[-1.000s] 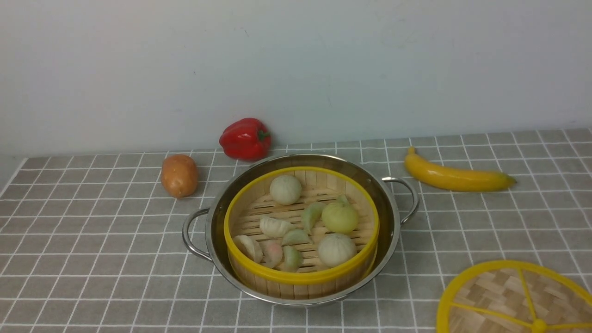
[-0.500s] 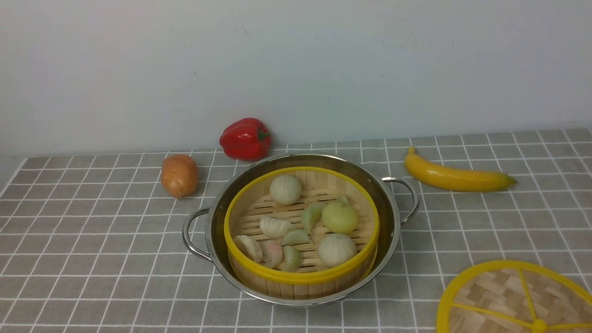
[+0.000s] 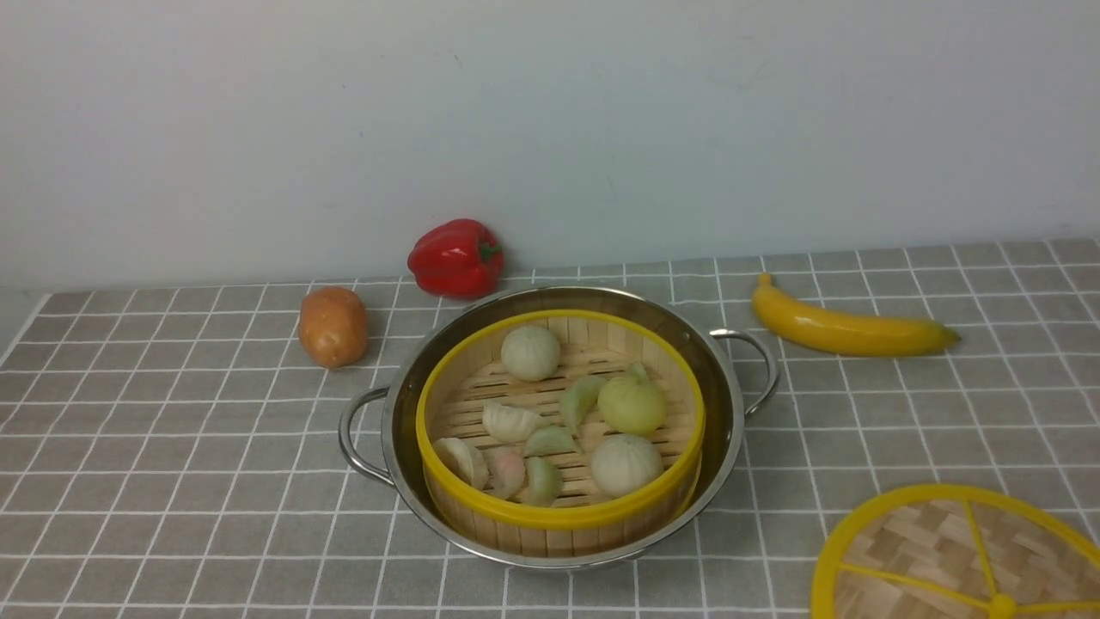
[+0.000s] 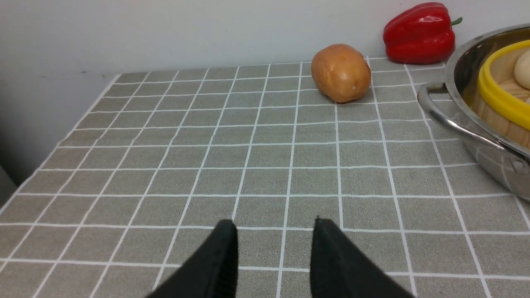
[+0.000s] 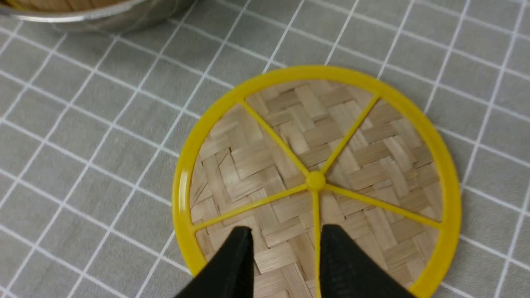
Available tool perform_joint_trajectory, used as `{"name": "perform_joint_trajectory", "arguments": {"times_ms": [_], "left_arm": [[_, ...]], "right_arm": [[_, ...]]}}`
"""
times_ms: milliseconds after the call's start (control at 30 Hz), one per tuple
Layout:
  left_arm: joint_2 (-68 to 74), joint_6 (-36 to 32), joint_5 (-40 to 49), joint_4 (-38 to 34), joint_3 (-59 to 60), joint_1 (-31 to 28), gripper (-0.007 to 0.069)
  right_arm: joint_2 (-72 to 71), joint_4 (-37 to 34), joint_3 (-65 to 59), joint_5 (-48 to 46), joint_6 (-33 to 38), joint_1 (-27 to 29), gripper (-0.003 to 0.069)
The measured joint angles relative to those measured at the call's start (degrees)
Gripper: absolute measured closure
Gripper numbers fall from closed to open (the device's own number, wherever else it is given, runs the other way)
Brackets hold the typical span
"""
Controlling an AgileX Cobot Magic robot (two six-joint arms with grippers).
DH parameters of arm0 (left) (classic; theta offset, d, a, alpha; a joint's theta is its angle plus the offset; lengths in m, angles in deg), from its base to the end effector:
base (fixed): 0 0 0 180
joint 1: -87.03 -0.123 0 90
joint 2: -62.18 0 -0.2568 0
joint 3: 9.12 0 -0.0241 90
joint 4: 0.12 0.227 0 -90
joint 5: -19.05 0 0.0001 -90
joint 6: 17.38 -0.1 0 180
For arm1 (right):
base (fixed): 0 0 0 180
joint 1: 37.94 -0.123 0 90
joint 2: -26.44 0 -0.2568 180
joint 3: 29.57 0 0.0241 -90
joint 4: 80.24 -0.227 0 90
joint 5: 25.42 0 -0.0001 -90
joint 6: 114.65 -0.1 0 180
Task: Place the steamer in the pot on the grey tablecloth, and put the lid on the steamer.
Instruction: 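Move the gripper down to the bamboo steamer lid and grasp its center knob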
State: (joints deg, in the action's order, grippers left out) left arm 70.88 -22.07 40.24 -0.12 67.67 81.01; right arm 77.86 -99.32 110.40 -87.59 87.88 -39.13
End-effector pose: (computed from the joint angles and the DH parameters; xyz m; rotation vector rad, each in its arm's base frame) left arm 0.0660 0.0070 0.1749 -0.0216 1.8638 0.1295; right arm 0.1112 0.0312 0.2573 -0.4255 2.5807 0.3155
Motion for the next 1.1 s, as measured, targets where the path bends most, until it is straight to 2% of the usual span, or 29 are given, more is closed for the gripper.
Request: {"name": "perform_joint_trajectory", "arguments": {"times_ms": [133, 333, 500, 667, 1100], "left_arm": [[0.0, 0.0, 0.0, 0.0, 0.0, 0.0, 0.0382], [0.0, 0.0, 0.0, 0.0, 0.0, 0.0, 0.0382], [0.0, 0.0, 0.0, 0.0, 0.0, 0.0, 0.0382], [0.0, 0.0, 0.0, 0.0, 0.0, 0.0, 0.0382], [0.0, 0.0, 0.0, 0.0, 0.0, 0.0, 0.0382]], "right_arm": [[9.27, 2.44, 0.06, 2.66, -0.98, -4.68, 0.0414], [19.19, 8.97, 0.11, 8.3, -9.22, -10.03, 0.0414], [25.85, 12.09, 0.73, 11.78, -12.84, -10.21, 0.0414], [31.55, 12.2, 5.17, 12.58, -13.99, -10.21, 0.0414], [39.14, 12.84, 7.34, 8.14, -15.2, -10.21, 0.0414]]}}
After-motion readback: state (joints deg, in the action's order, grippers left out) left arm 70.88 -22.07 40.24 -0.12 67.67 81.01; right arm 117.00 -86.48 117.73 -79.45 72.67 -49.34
